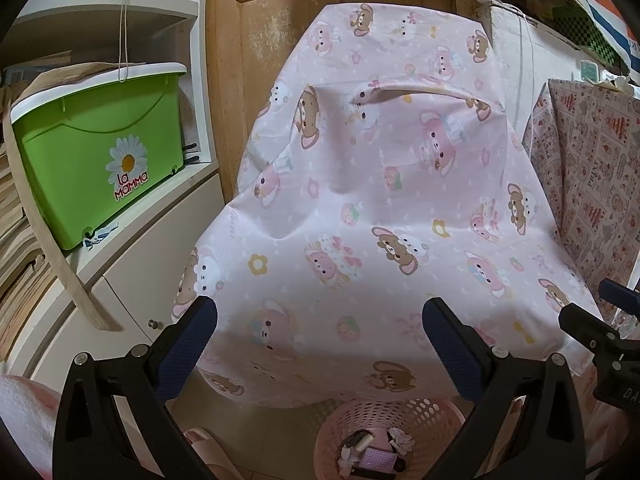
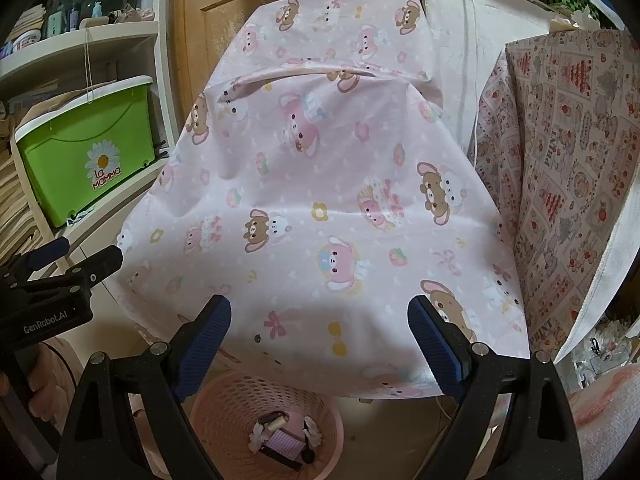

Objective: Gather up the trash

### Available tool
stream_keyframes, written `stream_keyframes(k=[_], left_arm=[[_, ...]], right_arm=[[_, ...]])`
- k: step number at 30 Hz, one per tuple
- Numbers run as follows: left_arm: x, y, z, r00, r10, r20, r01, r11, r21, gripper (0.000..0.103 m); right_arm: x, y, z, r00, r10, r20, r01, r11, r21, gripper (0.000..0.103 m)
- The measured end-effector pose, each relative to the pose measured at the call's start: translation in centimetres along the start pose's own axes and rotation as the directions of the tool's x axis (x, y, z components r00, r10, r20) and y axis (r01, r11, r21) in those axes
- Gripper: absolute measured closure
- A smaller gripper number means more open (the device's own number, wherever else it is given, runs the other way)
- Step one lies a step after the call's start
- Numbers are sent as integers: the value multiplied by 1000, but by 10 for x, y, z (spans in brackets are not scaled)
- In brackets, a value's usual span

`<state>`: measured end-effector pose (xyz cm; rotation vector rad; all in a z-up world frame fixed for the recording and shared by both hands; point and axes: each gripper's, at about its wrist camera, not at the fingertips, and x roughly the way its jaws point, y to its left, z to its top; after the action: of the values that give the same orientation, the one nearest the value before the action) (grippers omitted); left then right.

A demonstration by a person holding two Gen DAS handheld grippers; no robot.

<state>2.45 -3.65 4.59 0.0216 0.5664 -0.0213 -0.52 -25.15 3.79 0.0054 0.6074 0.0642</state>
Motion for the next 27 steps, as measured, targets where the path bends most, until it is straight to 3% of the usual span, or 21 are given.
stream_keyframes(k=[27], left_arm=[[0,-2,-1,1000,4,2,-4,1000,4,1]], right_arm=[[-1,1,0,1000,-2,1,2,1000,3,12]])
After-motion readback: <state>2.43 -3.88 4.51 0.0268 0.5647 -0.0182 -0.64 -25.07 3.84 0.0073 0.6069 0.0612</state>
